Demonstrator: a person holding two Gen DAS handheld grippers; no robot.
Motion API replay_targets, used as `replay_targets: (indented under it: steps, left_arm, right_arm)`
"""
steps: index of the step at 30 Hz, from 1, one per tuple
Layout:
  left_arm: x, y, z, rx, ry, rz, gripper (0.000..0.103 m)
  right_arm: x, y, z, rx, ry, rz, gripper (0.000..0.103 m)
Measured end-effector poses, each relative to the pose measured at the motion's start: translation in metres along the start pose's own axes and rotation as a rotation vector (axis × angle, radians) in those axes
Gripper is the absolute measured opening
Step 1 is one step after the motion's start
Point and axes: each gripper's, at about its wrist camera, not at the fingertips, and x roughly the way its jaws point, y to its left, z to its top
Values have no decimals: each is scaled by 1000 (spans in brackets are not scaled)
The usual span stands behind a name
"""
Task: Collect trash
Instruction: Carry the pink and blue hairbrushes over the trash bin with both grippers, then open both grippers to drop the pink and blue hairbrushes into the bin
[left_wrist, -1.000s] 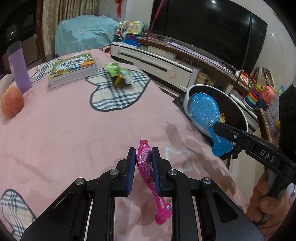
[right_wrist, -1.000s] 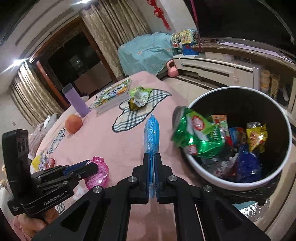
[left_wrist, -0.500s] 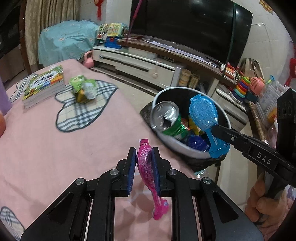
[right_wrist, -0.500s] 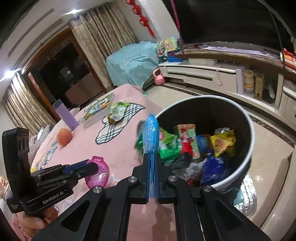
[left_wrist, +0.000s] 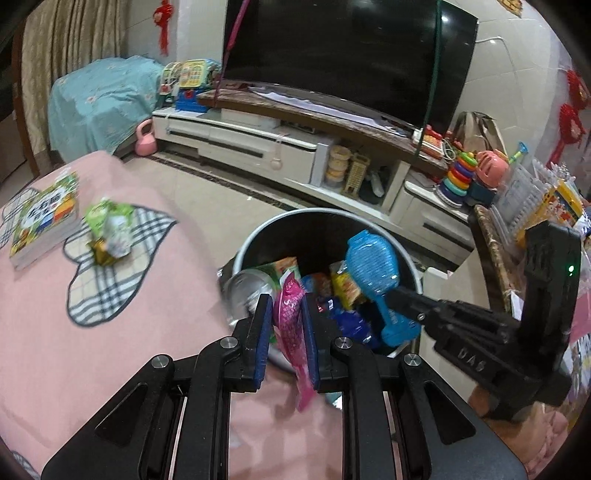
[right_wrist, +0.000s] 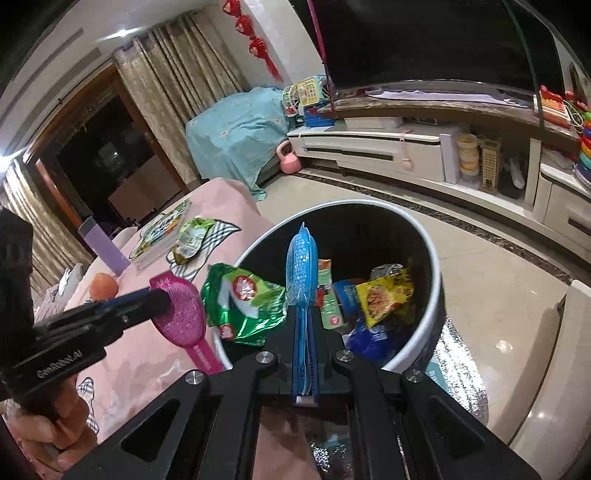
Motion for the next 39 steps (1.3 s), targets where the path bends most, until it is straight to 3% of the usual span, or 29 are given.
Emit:
replay_targets:
  steps: [12, 22, 29, 33, 36, 39]
  left_arm:
    - [37, -23, 30, 25, 26, -15, 15]
    - [53, -24, 28, 26, 59, -10, 15]
    - [50, -20, 26, 14, 62, -5, 16]
    - [41, -16, 24, -2, 43, -1, 32]
    - [35, -12, 23, -7, 32, 3, 35]
    - [26, -9, 22, -13, 17, 11, 48]
  right_arm:
    - [8, -15, 16, -4, 15, -26, 4]
    - [14, -21, 19, -1, 33, -27, 5]
    - [18, -26, 19, 25, 41, -21, 10]
    - [16, -24, 18, 30, 39, -20, 15]
    - [13, -22, 17, 26, 33, -22, 25]
    - [9, -18, 17, 22, 26, -24, 27]
